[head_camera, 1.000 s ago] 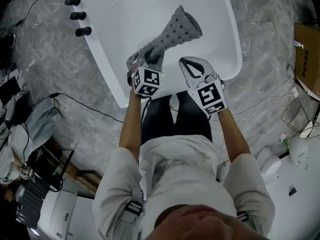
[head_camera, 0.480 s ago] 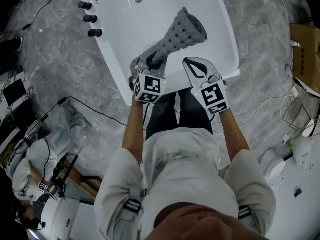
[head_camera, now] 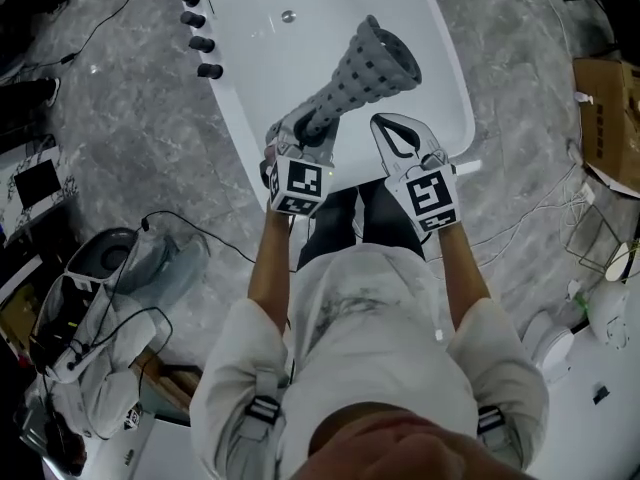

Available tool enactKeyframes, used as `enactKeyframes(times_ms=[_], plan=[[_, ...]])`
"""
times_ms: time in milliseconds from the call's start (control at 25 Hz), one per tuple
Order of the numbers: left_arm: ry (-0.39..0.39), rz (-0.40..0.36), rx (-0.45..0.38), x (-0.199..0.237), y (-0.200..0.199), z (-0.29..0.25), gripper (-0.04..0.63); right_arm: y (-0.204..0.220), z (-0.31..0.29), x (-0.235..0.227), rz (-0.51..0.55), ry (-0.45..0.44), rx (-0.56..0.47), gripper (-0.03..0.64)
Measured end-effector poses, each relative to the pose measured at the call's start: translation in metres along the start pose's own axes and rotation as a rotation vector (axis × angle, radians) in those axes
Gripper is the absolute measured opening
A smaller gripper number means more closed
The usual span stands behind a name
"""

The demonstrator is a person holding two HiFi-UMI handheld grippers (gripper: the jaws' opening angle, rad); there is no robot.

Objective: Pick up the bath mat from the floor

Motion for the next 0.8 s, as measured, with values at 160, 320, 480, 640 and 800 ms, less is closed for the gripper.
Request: enactKeyframes(times_ms=[160, 320, 480, 640, 800], plan=[[-0.019, 0.010, -0.027, 0.004, -0.014, 0.026, 0.109, -0.013, 0.018, 0.013, 0.008, 0.013, -0.036, 0.002], [-0.034, 0.048, -0.072, 0.010, -0.030, 0.049, 0.109, -0.023, 0.029, 0.021, 0.015, 0.024, -0.071, 0.002], [-0.051, 0.039, -0.117, 0.015, -0.039, 0.082, 0.109, -0.030, 0.043, 0.039, 0.013, 0.045, -0.110, 0.003], [-0.073, 0.033, -0.146, 0.028, -0.035, 0.090, 0.109, -0.034, 0.039, 0.041, 0.023, 0.060, -0.135, 0.002], [-0.082, 0.046, -0.159, 0.037, -0.022, 0.082, 0.109, -0.028, 0.026, 0.033, 0.021, 0.067, -0.157, 0.002]])
Point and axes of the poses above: the fingertips, and each gripper's own axes: z backward along the fingers, x to its left, y out of its underside, the point moved 9 cm from there along z, backward along the fingers, and after that the axes turned 15 degrees about -z, right-handed, at the moved point
